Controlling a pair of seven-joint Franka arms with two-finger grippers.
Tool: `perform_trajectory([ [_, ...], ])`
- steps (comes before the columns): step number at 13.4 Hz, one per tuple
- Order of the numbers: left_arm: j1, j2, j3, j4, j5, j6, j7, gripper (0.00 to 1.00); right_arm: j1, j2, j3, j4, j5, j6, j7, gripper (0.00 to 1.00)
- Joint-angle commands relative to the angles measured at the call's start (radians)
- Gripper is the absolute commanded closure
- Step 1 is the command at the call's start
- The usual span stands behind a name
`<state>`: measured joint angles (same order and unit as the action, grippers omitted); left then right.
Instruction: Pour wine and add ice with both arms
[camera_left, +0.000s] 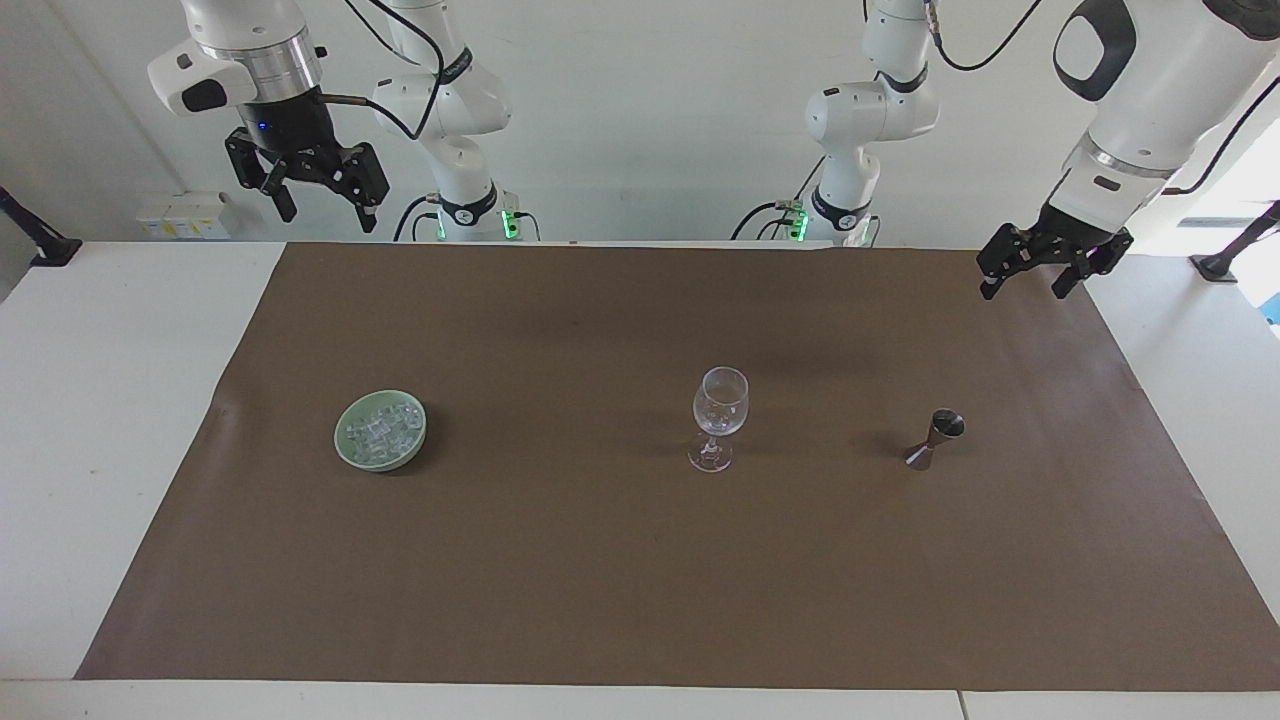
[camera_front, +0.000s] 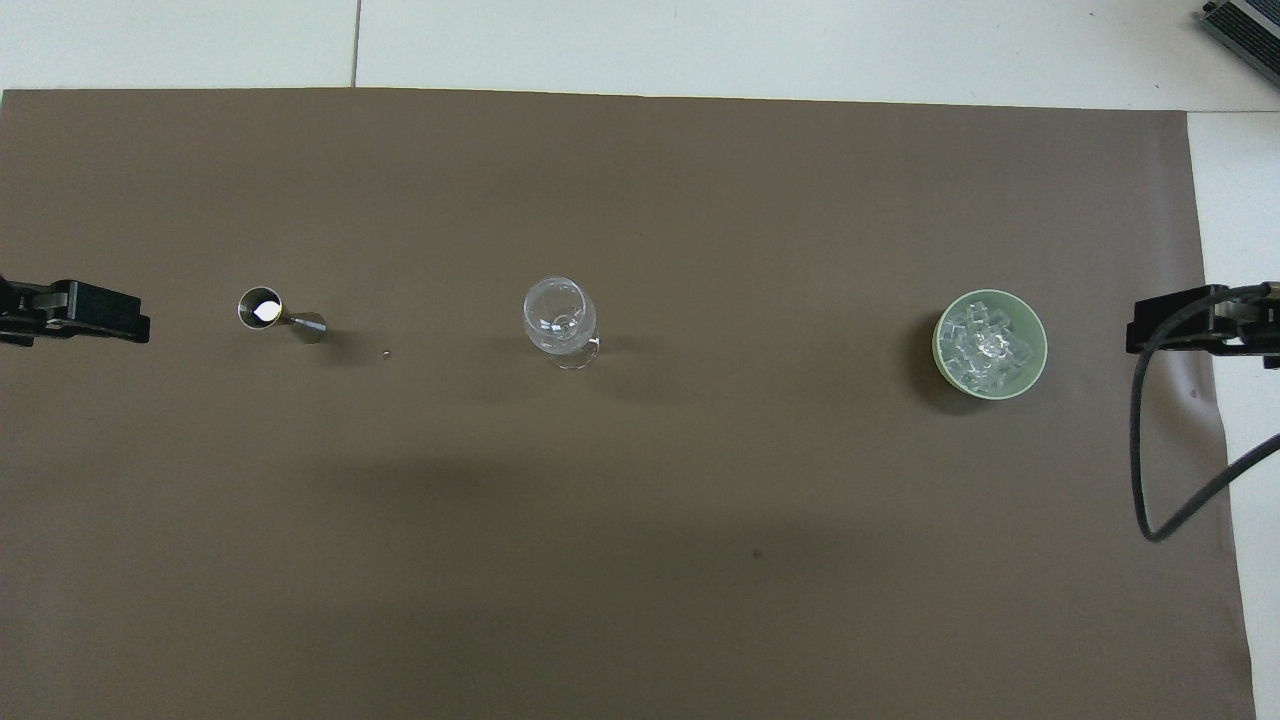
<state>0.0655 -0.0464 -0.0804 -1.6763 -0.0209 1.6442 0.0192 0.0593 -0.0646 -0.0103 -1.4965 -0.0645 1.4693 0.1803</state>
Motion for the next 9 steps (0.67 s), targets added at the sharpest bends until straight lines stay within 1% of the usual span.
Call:
perform_trajectory([
  [1, 0.010, -0.047, -0.006, -0.068, 0.012, 0.000, -0.015, 0.00, -0.003, -0.023, 0.001, -0.030, 0.006, 0.011, -0.016, 0.00],
  [5, 0.008, -0.056, -0.007, -0.089, 0.012, 0.005, -0.013, 0.00, -0.003, -0.023, 0.001, -0.030, 0.006, 0.011, -0.016, 0.00],
  [9, -0.003, -0.082, -0.007, -0.144, 0.012, 0.052, -0.021, 0.00, -0.003, -0.023, 0.001, -0.030, 0.006, 0.011, -0.016, 0.00],
])
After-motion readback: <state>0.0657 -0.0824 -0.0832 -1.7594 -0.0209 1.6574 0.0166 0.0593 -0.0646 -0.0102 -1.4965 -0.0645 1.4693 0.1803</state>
